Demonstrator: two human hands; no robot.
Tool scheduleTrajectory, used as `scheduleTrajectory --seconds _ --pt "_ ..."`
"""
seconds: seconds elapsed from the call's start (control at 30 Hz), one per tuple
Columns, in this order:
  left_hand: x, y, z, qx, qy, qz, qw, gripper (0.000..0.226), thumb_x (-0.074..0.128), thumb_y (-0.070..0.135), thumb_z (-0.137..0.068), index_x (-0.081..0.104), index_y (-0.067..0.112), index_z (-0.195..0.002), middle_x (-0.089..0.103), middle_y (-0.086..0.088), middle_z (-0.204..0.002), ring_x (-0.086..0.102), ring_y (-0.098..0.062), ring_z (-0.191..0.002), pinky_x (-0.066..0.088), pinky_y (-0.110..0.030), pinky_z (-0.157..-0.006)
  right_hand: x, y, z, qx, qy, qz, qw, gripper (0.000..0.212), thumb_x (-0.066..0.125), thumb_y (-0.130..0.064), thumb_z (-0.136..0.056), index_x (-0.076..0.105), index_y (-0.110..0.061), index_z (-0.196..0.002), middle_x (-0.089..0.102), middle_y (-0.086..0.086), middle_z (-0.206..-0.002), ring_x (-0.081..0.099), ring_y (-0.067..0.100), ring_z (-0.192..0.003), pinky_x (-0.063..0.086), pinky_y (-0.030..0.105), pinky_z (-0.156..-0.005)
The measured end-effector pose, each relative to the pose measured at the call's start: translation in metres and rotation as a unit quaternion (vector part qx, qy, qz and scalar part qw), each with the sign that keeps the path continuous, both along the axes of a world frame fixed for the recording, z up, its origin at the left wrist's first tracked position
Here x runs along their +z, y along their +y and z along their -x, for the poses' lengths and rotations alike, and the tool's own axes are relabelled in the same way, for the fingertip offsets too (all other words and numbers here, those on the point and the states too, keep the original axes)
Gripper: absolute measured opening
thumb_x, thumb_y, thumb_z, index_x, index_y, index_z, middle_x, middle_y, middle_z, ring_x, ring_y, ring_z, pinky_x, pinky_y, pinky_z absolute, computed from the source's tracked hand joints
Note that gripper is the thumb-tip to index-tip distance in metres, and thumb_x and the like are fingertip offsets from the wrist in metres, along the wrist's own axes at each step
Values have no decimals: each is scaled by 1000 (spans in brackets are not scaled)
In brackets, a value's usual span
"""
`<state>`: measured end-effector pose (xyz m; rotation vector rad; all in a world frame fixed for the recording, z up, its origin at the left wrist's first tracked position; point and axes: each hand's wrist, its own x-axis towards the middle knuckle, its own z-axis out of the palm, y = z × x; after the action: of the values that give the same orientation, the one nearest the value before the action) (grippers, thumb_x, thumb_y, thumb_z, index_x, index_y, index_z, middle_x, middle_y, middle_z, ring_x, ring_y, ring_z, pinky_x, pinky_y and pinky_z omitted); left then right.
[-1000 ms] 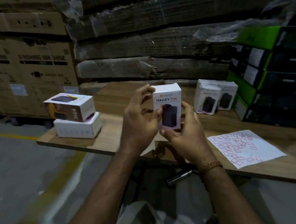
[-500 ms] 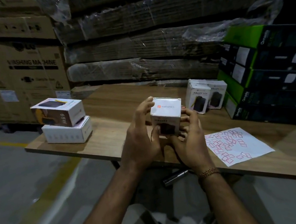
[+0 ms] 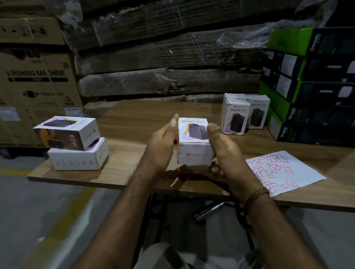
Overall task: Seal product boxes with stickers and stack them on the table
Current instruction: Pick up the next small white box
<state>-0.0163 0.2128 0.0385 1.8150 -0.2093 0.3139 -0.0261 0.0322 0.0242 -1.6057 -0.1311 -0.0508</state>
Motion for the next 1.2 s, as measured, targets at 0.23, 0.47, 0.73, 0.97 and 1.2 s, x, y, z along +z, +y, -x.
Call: scheduleTrajectory --seconds 0.23,0.47,0.73,0.97,1.2 --pt "-6 -11 1 -6 66 -4 998 41 33 47 -115 70 29 -114 72 11 -87 61 17 -64 43 -6 -58 11 -6 0 -9 89 11 996 100 38 -104 -71 83 -19 -96 72 3 -78 48 12 -54 32 27 -54" --pt "-20 -16 -4 -30 140 62 988 57 36 63 -110 77 24 -117 83 3 -98 76 -13 -90 53 -30 -76 6 -4 -7 -44 108 42 992 107 43 -109 -59 84 -16 -94 80 4 -87 77 30 -78 65 40 -76" --pt "-30 -22 2 -30 117 155 981 45 43 53 -111 72 22 -127 75 11 -75 65 -6 -68 46 -21 -58 -7 -2 -10 -65 26 68 995 118 40 -113 -52 76 -14 -105 80 1 -88 75 18 -73 55 32 -59" --pt "-39 -17 3 -44 99 207 972 39 52 36 -112 66 17 -143 75 13 -77 64 6 -60 49 -13 -56 -17 -1 -7 -69 -34 77 994 101 40 -109 -61 70 -25 -108 78 2 -96 73 14 -82 47 20 -49" --pt "-36 -11 10 -30 85 195 977 39 64 40 -105 67 29 -143 82 2 -100 76 -13 -87 64 -32 -78 -27 -6 -10 -81 -52 74 993 97 47 -106 -64 73 -25 -110 79 0 -100 73 18 -89 49 24 -55"
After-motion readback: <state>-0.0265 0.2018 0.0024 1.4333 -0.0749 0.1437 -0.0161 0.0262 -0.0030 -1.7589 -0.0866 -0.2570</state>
